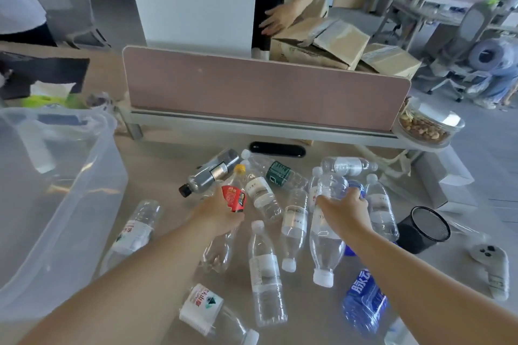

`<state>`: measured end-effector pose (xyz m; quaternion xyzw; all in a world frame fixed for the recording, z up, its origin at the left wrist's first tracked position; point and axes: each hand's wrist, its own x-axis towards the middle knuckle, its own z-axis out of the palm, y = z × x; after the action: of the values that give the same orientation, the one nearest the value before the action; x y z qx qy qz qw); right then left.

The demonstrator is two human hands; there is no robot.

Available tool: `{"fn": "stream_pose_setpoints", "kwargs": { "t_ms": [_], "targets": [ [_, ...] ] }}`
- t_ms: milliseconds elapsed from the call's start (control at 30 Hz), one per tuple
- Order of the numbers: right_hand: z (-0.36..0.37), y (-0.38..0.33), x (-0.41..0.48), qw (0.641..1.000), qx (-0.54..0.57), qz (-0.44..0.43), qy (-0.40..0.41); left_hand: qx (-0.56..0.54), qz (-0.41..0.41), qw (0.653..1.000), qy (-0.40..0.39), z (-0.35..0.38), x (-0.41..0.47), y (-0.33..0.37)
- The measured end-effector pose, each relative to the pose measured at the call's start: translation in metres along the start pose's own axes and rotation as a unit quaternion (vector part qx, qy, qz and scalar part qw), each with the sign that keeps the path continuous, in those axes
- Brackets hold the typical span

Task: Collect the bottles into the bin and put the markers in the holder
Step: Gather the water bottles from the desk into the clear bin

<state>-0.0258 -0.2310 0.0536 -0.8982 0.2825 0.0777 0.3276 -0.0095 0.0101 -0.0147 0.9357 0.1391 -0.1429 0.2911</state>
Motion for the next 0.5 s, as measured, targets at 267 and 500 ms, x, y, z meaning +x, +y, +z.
{"fn": "stream_pose_setpoints", "kwargs": {
  "t_ms": [267,500],
  "targets": [
    [-0.017,-0.1,-0.013,0.995,0.01,-0.098,-0.028,-0.044,0.054,0.986,0.152,-0.173,-0.04,0.008],
    [0.051,-0.181,-0.066,0.977,0.058,-0.154,-0.133,-0.032,-0.055,0.957,0.284,-0.267,-0.101,-0.078]
  ]
}}
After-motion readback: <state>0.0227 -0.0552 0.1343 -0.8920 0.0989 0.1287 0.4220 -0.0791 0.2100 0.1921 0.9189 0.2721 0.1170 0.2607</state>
